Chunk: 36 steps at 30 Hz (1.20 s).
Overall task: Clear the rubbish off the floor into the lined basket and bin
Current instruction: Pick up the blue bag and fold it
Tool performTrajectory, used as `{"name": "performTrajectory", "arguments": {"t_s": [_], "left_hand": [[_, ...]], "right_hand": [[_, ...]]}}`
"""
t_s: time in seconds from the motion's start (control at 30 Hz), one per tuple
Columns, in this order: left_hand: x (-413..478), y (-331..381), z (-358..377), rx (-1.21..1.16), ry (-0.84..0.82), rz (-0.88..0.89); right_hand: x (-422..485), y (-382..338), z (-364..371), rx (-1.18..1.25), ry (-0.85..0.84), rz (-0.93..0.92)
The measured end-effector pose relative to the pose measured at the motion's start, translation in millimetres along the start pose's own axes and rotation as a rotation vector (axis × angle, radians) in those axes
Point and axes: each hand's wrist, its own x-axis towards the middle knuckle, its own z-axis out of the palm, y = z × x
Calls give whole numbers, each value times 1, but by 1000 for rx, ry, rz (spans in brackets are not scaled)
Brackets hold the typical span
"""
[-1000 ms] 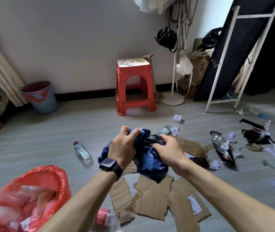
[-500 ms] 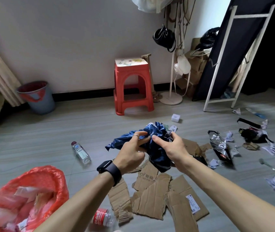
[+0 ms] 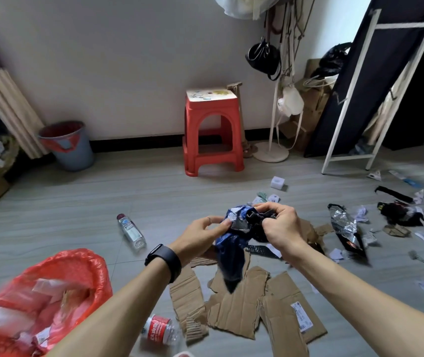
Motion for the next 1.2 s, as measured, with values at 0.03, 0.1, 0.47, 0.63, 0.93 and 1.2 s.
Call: {"name": "performTrajectory", "arguments": {"t_s": [0.03, 0.1, 0.47, 0.63, 0.93, 1.2], "left_hand": [[0, 4, 6, -143, -27, -5], [2, 10, 15, -314, -27, 28], [5, 14, -2, -523, 169, 94], [9, 11, -2, -559, 103, 141], [12, 2, 16, 505, 574, 542], [14, -10, 4, 730, 566, 612]], "right_hand": [[-2, -2, 1, -21, 28, -61], [-11, -9, 5, -110, 37, -202], [-13, -18, -1, 223, -299, 178], [-11, -9, -4, 241, -562, 376], [-26, -14, 25, 112, -146, 188], [-24, -28, 9, 376, -597, 458]]}}
